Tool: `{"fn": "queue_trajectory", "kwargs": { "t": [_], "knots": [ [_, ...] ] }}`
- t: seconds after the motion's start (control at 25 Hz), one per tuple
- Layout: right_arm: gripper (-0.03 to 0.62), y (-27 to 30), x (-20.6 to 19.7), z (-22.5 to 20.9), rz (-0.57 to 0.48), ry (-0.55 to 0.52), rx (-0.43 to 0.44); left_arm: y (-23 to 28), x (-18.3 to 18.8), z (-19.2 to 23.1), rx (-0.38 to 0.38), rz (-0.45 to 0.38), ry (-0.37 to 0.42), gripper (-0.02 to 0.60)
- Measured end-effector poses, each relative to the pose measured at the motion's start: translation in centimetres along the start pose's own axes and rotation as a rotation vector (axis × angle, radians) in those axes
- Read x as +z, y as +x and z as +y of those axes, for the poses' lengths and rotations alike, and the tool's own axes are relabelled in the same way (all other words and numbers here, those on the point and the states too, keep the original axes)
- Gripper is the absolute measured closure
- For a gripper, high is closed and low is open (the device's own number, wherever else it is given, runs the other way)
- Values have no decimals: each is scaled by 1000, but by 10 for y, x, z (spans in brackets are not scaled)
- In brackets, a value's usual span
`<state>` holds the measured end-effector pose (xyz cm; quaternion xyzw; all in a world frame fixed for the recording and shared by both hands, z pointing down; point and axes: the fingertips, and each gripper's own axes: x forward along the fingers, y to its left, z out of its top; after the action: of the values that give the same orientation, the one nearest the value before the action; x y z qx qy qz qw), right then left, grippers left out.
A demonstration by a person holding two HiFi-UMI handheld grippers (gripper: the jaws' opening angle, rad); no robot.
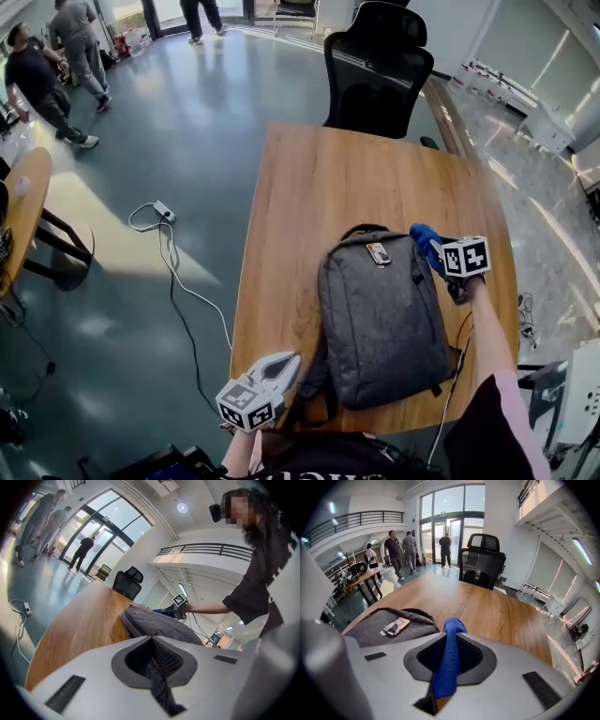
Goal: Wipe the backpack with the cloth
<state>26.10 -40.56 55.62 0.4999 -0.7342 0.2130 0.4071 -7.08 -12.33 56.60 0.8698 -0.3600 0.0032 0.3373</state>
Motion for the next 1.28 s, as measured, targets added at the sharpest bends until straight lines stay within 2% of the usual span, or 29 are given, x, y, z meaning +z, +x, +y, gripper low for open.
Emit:
{"fn": "queue_trajectory", "kwargs": {
  "t": [0.28, 0.8, 0.96, 1.28],
  "knots": [
    [533, 18, 36, 4, 32, -117, -14, -2, -1, 12, 9, -1, -16, 584],
    [533, 54, 66, 75, 98, -362, 28, -11, -3, 29, 45, -30, -42, 583],
    [533, 58, 78, 106, 76, -407, 74, -12, -6, 29, 52, -37, -48, 583],
    [533, 59, 90, 191, 59, -563, 188, -15, -6, 23, 40, -53, -46, 583]
  ]
}}
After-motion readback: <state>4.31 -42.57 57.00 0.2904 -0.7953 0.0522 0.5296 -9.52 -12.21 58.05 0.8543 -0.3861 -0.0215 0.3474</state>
